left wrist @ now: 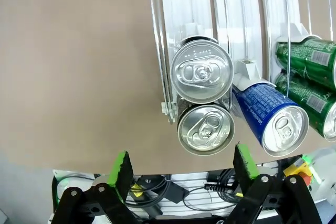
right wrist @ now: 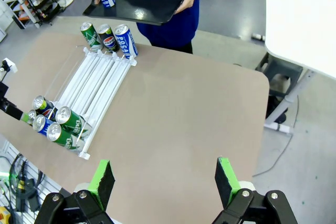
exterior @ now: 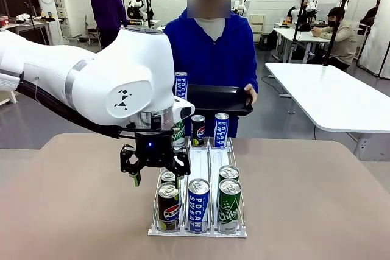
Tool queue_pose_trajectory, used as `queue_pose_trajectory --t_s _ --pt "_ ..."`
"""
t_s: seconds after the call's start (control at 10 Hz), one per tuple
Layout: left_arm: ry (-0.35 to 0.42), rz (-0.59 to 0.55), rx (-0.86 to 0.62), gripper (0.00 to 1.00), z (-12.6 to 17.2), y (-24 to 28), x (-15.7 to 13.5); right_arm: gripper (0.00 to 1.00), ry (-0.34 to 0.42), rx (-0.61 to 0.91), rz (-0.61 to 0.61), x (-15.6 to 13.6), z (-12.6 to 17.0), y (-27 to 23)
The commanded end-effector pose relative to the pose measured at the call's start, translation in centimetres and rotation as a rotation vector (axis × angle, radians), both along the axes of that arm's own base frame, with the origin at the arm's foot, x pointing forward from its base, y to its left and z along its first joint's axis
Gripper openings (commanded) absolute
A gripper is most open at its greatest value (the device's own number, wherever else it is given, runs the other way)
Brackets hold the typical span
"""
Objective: Retrieve and hand over the desired beverage to the person.
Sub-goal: Pick up another can of the same type that the person held from the Automatic Can Dispenser.
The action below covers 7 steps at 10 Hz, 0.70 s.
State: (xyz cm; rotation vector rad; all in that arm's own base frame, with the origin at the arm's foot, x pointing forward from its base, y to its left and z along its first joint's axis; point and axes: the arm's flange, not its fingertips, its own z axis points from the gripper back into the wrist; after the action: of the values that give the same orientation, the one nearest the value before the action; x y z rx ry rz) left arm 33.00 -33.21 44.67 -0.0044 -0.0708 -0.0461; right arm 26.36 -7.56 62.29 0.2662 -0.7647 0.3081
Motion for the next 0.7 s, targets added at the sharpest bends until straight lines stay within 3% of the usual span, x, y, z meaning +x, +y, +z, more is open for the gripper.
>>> queue_pose_trajectory --t_s 0.0,0.6 --pt "-0.02 -0.041 -0.014 1.0 -0.8 0.1 0.3 1.0 -0.015 0.007 0.006 0.2 -0.4 0.2" --pt "-0.035 -0.099 -0.021 1.0 -1.9 -0.5 0.5 1.0 -0.015 0.007 0.006 0.2 -0.4 0.2"
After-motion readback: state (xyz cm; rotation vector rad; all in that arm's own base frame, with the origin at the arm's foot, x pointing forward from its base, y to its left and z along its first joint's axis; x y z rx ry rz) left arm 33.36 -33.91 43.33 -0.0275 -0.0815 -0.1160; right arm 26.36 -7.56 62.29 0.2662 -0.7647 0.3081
